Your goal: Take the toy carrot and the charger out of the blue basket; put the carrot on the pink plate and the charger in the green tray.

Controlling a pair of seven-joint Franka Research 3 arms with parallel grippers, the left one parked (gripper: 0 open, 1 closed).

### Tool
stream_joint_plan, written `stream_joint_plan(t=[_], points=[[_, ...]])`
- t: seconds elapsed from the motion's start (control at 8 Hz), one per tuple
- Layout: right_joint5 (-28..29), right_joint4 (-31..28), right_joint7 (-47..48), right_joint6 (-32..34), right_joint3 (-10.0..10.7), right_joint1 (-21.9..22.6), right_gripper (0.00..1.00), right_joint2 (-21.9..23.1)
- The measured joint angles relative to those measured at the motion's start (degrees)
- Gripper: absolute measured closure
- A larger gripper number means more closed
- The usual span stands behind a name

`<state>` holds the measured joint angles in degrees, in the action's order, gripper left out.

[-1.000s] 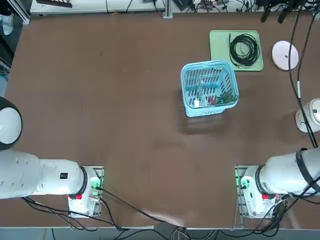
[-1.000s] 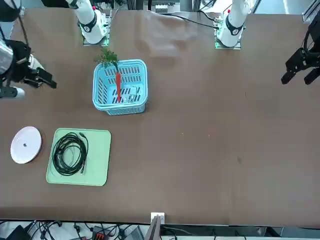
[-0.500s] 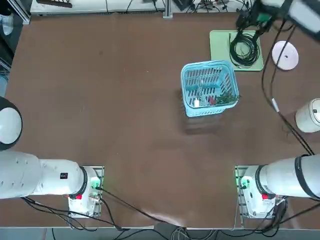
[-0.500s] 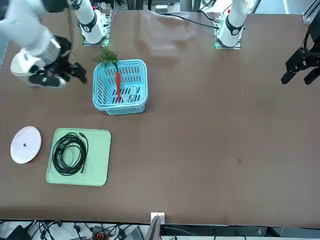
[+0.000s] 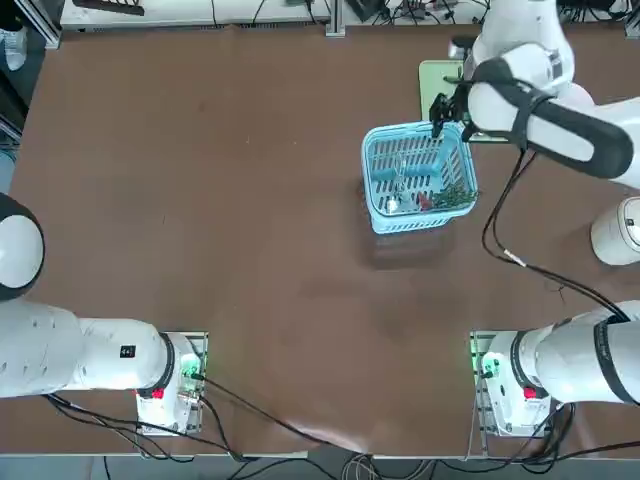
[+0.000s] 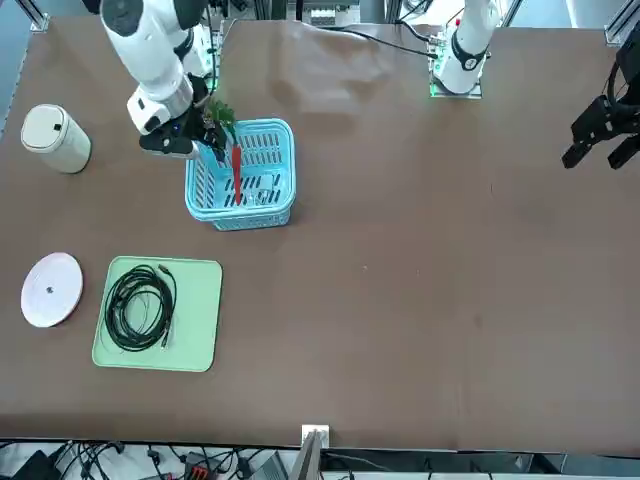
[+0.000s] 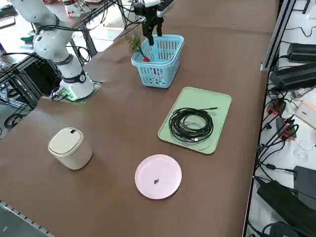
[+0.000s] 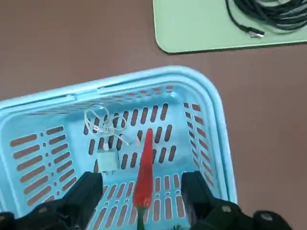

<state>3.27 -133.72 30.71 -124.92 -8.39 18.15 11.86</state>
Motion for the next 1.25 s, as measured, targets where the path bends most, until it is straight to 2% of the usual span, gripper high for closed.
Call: stream_joint_plan(t=[0.38,0.75,1.0,1.25], points=[[0.0,-4.9,0.4,-4.3,-1.3,0.6,0.0,-1.5],[-0.1,-5.4,4.7,-10.6,-4.1,2.3,0.0,-7.4],[-0.2,-5.4,5.2,-11.9,-4.3,2.9,0.0,-9.8],[-1.5,-5.9,5.2,-11.9,-4.3,2.9,0.0,-10.1]])
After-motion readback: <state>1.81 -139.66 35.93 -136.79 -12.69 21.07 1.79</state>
